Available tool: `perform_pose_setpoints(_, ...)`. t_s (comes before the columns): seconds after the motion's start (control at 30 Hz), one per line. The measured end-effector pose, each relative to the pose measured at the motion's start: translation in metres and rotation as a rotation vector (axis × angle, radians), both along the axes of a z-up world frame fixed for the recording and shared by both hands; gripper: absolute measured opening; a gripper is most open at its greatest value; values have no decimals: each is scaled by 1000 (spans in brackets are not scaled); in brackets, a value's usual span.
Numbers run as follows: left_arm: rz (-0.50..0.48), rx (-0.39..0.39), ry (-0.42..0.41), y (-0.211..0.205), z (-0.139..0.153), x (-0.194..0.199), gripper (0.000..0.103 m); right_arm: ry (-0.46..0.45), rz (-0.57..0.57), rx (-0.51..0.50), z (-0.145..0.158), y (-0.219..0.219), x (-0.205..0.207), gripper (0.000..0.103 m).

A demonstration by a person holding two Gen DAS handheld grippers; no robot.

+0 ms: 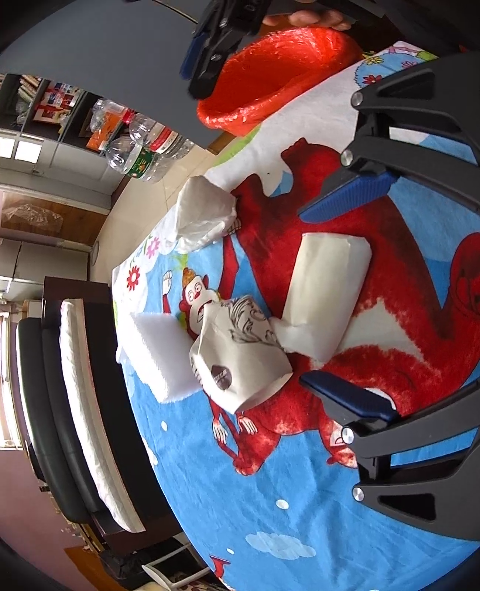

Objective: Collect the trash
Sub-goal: 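Move both tools back over the remaining trash on the bed, then grasp the white foam block with the left tool while the right tool grasps the white plastic bag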

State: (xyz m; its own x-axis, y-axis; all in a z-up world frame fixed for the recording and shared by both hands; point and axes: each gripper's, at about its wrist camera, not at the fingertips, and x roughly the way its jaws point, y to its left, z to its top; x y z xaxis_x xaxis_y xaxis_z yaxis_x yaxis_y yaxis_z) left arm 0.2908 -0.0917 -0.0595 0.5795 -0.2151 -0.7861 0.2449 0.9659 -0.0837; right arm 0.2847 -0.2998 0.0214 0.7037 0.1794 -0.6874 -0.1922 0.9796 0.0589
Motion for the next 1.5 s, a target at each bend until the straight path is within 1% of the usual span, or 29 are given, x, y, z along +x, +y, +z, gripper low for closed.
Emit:
perform_pose_setpoints(0.23,-13,33,18,-6,-9,5,79,23,20,30,-6,14,10,85)
perform_pose_setpoints(0.3,-18,48,20,-9,-11,5,78,31,25,37,-8,16,12,85)
perform_pose_setpoints(0.37,-25,64,22,-12,-14,6,74,35,29,45,-10,17,13,85)
perform_pose_setpoints(0.57,-29,90,17,-14,-16,7,73,56,48,66,-15,25,17,85)
perform_pose_setpoints(0.7,14,70,28,-9,-12,6,70,67,66,79,-17,33,20,85)
perform_pose_setpoints(0.93,102,55,26,11,0,-3,69,82,89,99,-21,52,26,85)
perform_pose_setpoints(1.13,198,52,27,28,5,-10,69,93,101,104,-23,68,35,85)
perform_pose_setpoints(1.37,283,33,-4,44,16,-16,69,104,98,81,-25,86,50,85)
perform_pose_setpoints(1.5,313,22,-15,53,21,-17,69,116,85,57,-29,94,59,85)
